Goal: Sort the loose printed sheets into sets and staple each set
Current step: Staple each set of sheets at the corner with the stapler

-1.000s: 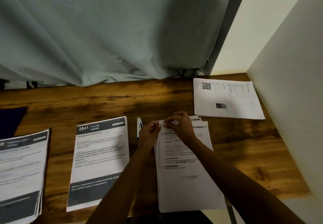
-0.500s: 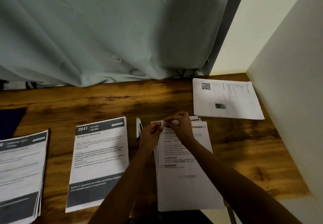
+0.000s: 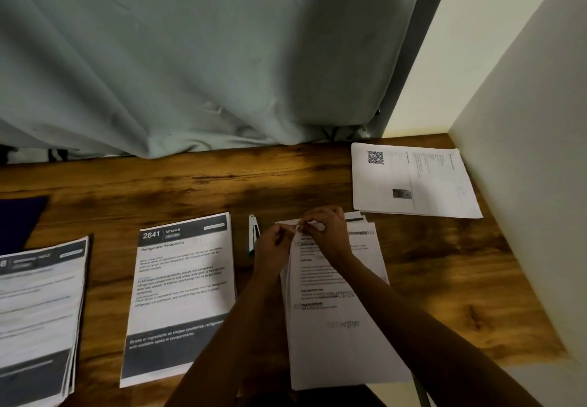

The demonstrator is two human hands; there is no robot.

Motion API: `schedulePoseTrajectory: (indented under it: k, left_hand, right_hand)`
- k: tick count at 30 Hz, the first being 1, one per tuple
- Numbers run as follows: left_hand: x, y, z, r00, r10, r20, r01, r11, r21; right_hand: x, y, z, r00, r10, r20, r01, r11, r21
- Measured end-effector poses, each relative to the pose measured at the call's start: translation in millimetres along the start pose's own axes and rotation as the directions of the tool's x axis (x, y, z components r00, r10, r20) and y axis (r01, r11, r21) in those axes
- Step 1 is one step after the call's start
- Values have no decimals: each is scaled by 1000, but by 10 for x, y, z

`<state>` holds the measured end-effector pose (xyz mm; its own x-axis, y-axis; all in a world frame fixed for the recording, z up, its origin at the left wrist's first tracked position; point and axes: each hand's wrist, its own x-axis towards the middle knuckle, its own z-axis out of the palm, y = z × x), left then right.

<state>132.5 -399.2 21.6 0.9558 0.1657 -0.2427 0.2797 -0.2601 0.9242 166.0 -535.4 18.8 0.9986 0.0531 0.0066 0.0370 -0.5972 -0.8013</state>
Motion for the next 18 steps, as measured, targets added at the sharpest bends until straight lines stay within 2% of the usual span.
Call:
schedulePoseTrajectory:
  k: [2,5,8,11,13,18]
  left_hand:
    - [28,-43,-59,997,41,-63,-38,998,48]
    - [120,-64,-131,987,135,-86,-102,944,314]
    - [279,-59,-156,974,205,93,-220,787,576]
    - [423,-81,-169,951,185,249,-310,595,742]
    - [471,-75,-179,946,163,280,-324,523,789]
    - [520,-45,-159,951,119,285,-302,554,776]
  right_hand:
    - [-31,40,-15,999,-38,-4,38,999,-18]
    - [-96,114,-49,997,-81,-16,81,996,-26]
    - [-137,163,-63,993,-113,-32,110,991,-75]
    - [-140,174,-83,993,-117,-34,114,990,-82]
    - [-140,173,-94,993,-112,-35,109,992,-70]
    - [-158,168,-105,994,-101,-45,99,994,-49]
